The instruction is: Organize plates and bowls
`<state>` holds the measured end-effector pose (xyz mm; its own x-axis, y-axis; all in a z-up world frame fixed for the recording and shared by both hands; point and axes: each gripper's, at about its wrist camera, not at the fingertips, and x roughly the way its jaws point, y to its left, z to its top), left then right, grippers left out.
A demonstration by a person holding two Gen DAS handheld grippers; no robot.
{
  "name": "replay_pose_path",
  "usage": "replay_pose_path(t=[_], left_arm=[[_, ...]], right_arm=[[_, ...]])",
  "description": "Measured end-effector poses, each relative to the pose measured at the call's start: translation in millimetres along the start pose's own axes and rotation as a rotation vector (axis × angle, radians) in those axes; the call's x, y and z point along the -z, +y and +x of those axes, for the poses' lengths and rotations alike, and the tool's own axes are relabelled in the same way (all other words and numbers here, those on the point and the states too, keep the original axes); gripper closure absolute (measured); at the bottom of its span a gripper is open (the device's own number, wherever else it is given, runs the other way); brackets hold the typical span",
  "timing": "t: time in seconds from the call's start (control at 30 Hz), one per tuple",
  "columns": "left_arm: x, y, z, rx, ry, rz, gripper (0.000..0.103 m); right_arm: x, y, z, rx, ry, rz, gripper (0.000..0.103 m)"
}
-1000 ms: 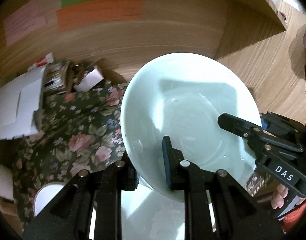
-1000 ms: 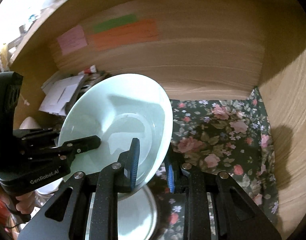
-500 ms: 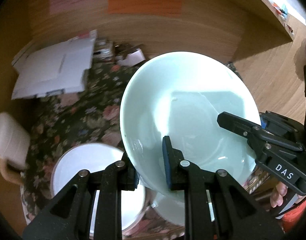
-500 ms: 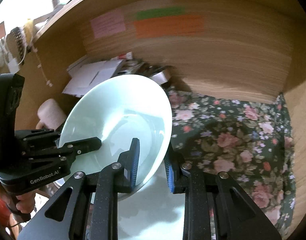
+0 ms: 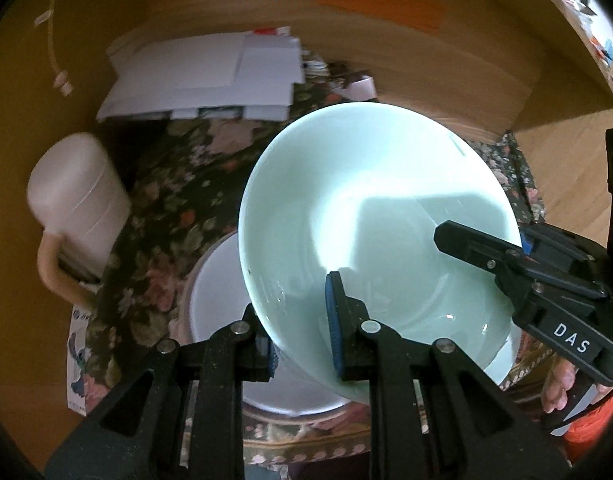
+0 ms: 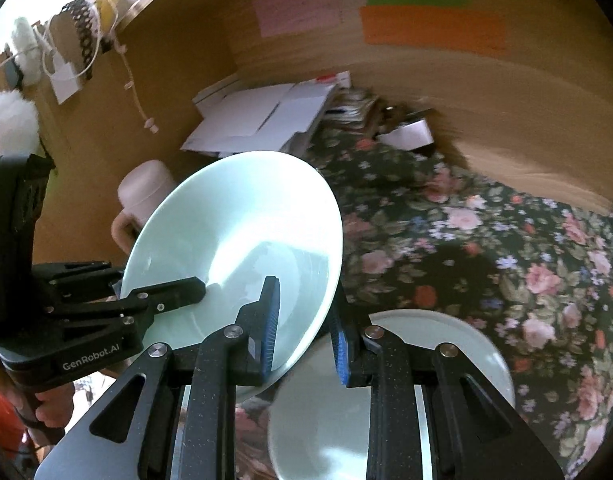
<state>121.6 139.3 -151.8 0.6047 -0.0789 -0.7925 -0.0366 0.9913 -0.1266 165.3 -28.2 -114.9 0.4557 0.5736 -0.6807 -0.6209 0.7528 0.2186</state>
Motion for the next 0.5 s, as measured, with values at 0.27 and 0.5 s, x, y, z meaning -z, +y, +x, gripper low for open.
replay_pose_path(t=[0.27,0.5], left_arm=[[17,25,2,-0.022,0.023,-0.036,0.083],[26,34,9,-0.024,0.028,-0.042,0.083]], right_arm=[[4,14,23,-0.047,0.048,-0.01,0.081],[10,17,37,-0.07,0.086,0.006,0.081]])
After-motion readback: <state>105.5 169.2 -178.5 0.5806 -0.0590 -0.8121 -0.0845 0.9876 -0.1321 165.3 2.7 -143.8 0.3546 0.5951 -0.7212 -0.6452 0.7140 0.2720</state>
